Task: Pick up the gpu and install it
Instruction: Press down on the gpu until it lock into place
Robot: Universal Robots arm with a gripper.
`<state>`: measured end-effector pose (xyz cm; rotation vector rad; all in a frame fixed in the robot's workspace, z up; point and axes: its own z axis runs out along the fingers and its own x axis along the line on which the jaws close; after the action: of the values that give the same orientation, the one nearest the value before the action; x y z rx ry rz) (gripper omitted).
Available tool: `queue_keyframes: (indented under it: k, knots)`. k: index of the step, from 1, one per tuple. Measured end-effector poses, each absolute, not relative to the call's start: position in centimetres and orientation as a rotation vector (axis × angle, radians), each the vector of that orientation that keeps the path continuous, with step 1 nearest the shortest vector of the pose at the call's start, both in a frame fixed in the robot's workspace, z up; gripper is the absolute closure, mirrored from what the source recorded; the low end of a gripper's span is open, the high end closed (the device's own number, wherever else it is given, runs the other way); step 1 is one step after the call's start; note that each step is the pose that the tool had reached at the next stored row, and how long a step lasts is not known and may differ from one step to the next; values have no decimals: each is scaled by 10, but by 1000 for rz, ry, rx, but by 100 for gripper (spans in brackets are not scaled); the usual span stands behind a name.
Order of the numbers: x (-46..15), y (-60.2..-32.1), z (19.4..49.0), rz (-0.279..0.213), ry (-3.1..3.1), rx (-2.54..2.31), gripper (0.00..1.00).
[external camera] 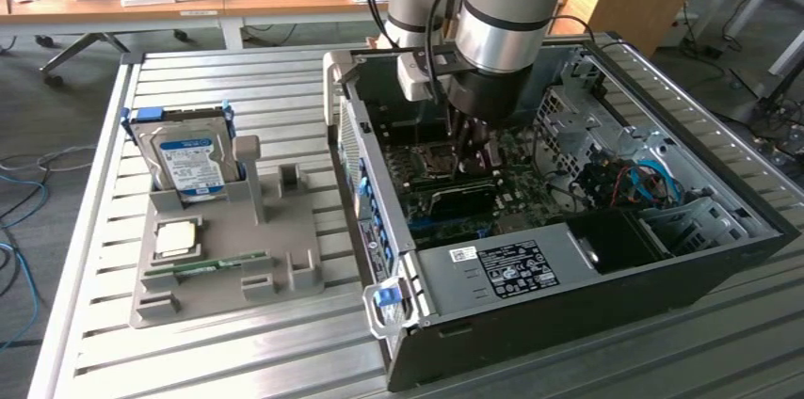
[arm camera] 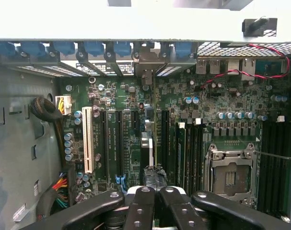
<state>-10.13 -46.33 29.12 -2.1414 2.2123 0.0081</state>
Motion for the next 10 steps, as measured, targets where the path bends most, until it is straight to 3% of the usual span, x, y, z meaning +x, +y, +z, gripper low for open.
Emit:
queue_keyframes:
  k: [10]
  knots:
    - [-99, -463, 291, 24, 2221, -2149, 89]
